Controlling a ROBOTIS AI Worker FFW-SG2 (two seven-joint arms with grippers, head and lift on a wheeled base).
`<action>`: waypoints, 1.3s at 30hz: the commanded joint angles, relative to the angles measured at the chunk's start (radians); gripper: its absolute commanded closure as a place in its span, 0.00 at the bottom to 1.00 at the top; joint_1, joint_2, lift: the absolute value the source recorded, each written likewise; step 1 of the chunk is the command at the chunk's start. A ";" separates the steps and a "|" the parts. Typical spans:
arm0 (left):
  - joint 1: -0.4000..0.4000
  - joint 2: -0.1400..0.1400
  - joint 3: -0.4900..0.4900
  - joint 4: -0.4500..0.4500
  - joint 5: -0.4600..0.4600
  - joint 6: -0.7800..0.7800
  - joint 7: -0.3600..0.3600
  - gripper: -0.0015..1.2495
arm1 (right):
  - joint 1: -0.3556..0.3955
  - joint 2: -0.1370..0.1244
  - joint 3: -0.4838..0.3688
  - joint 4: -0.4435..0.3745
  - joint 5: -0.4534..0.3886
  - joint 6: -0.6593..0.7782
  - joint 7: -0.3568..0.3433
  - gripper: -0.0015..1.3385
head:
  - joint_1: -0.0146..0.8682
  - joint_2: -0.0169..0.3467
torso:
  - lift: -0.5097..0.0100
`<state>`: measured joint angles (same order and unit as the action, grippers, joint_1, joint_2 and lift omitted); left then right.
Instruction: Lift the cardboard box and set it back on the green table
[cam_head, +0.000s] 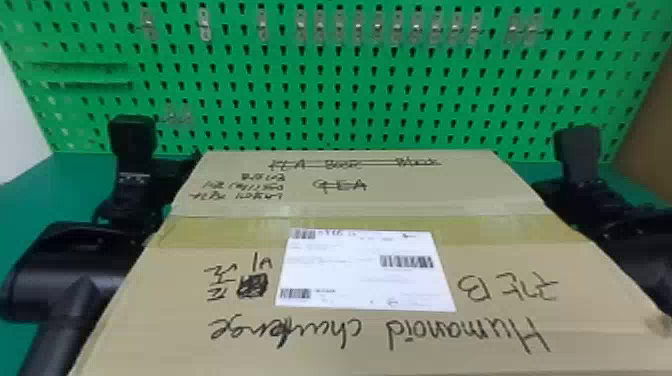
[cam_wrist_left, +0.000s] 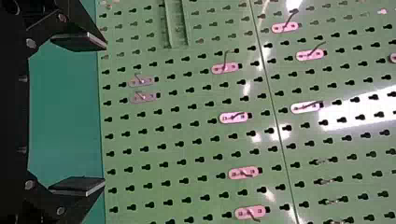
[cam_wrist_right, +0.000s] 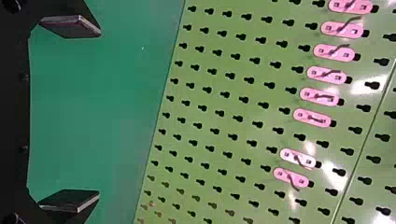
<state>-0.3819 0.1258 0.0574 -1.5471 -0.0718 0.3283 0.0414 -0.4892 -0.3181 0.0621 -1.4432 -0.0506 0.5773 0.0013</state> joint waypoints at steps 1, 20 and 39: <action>0.000 0.000 -0.001 0.001 0.006 0.000 0.000 0.20 | 0.003 0.013 -0.018 0.004 -0.020 -0.007 0.000 0.07 | 0.66 0.19 | 0.63; 0.000 -0.011 -0.013 0.010 0.015 -0.003 0.000 0.20 | -0.005 0.054 -0.021 0.050 -0.081 -0.043 0.020 0.07 | 0.66 0.19 | 0.63; -0.005 -0.015 -0.011 0.025 0.015 -0.020 0.000 0.20 | -0.020 0.073 0.042 0.072 -0.084 -0.054 0.020 0.07 | 0.66 0.19 | 0.63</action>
<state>-0.3881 0.1104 0.0459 -1.5217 -0.0537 0.3083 0.0414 -0.5064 -0.2482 0.0820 -1.3781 -0.1290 0.5250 0.0215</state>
